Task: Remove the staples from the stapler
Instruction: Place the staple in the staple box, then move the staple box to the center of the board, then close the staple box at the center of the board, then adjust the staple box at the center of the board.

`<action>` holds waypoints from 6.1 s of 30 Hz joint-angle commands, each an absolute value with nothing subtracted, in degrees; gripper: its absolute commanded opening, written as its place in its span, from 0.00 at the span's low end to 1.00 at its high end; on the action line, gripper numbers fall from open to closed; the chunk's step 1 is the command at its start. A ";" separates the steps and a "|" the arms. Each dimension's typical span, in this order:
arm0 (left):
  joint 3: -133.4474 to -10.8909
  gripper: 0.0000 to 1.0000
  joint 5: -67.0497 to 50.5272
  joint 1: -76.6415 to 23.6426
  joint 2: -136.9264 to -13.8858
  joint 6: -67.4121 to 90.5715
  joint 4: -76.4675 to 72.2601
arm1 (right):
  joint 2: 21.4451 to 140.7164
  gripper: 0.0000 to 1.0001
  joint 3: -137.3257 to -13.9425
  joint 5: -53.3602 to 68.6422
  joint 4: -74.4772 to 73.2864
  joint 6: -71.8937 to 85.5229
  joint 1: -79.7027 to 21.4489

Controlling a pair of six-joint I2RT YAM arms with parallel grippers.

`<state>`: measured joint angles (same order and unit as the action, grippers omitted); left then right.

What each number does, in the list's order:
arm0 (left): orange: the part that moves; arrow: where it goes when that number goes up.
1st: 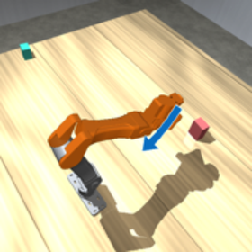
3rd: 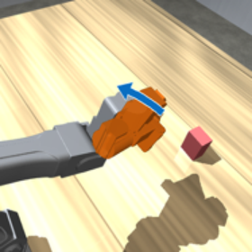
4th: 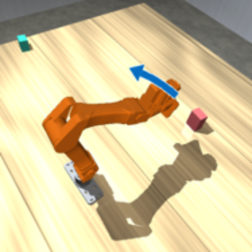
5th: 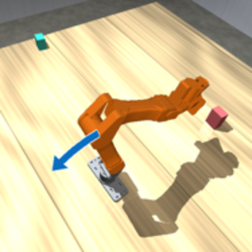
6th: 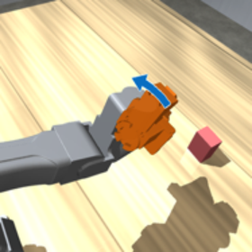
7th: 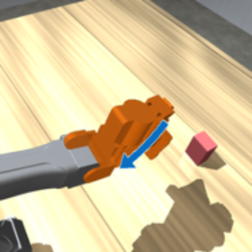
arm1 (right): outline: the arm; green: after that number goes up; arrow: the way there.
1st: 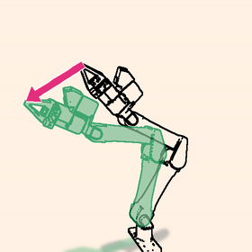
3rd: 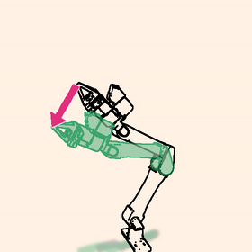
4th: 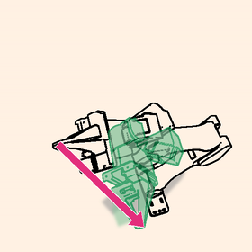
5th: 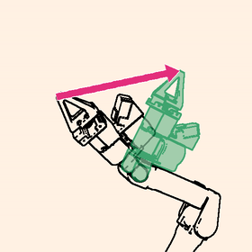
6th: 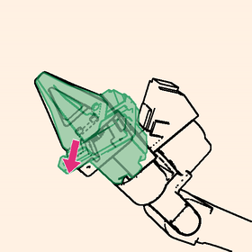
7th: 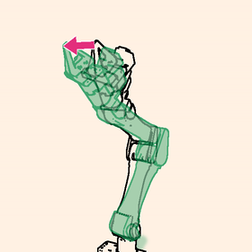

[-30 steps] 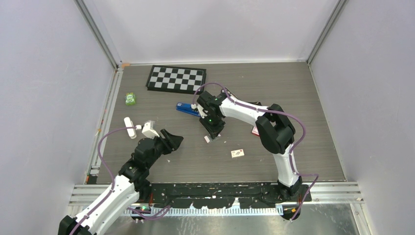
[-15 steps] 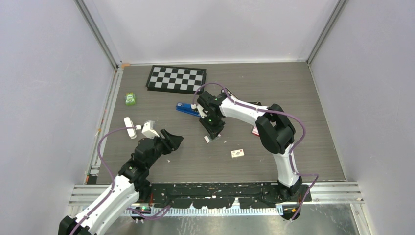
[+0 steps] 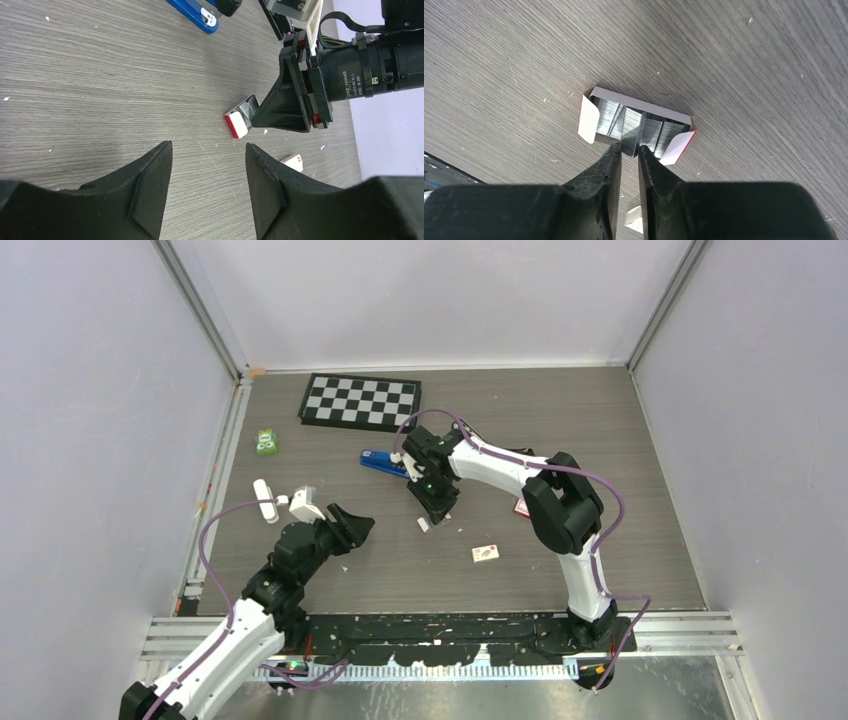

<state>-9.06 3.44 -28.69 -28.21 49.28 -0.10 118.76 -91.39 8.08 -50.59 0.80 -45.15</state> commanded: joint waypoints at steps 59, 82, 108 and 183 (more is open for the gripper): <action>-22.42 1.00 -10.96 -38.25 -63.67 12.17 -22.06 | 78.47 0.72 -72.53 65.24 -57.51 -50.71 -17.16; -25.27 0.96 -20.06 -39.13 -90.55 -8.43 -46.59 | 79.11 0.76 -73.47 63.10 -66.58 -63.76 -16.67; -27.05 0.64 -15.92 -43.04 -101.42 -15.60 -52.91 | 79.89 0.76 -73.98 62.66 -67.89 -64.73 -15.90; -21.01 0.44 -16.42 -51.68 -97.83 -16.02 -56.44 | 92.19 0.69 -51.90 23.97 -34.95 -70.12 -5.75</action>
<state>-21.74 -17.34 -51.42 -97.01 -16.38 -53.82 91.68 -51.09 24.38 -36.53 -70.91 -5.76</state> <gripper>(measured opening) 0.423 0.712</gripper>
